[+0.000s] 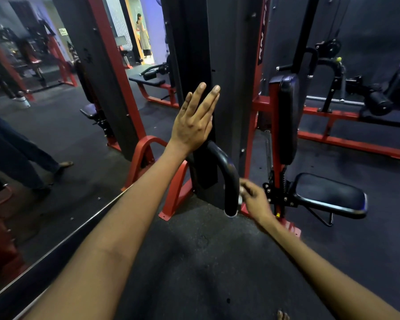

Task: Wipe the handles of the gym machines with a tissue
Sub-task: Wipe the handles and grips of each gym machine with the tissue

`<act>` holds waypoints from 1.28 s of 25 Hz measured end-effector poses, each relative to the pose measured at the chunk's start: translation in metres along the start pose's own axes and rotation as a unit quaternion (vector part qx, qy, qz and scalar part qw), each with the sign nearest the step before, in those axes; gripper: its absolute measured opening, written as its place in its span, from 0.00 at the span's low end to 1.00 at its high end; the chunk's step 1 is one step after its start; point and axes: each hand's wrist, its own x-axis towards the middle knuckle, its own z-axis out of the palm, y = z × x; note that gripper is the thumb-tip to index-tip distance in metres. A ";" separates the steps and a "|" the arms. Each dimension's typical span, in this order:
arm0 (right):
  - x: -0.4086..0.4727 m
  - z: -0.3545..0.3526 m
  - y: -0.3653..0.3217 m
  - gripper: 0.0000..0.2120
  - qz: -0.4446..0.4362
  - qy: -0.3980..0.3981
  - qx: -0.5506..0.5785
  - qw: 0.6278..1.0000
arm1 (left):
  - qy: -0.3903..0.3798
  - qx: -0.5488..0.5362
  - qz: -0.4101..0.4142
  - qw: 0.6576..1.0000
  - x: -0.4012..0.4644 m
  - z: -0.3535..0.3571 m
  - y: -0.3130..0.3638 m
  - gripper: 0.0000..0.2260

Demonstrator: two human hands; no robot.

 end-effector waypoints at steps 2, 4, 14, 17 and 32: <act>-0.025 0.007 0.024 0.11 0.043 -0.027 -0.057 0.997 | 0.005 0.000 0.000 1.000 -0.002 0.000 -0.001 0.22; -0.017 0.008 0.010 0.09 0.051 0.016 -0.042 0.998 | 0.006 0.008 0.003 1.000 -0.002 0.001 -0.003 0.22; -0.050 0.002 -0.008 0.27 -0.253 0.080 -0.209 0.941 | 0.001 -0.010 0.003 1.000 -0.004 0.003 -0.001 0.23; -0.015 0.001 -0.042 0.23 -0.283 0.066 -0.242 0.926 | 0.003 0.003 0.006 1.000 0.000 0.002 -0.005 0.23; -0.036 -0.008 -0.008 0.17 -0.383 0.030 -0.339 0.859 | -0.031 0.013 0.014 0.999 -0.003 -0.011 0.004 0.23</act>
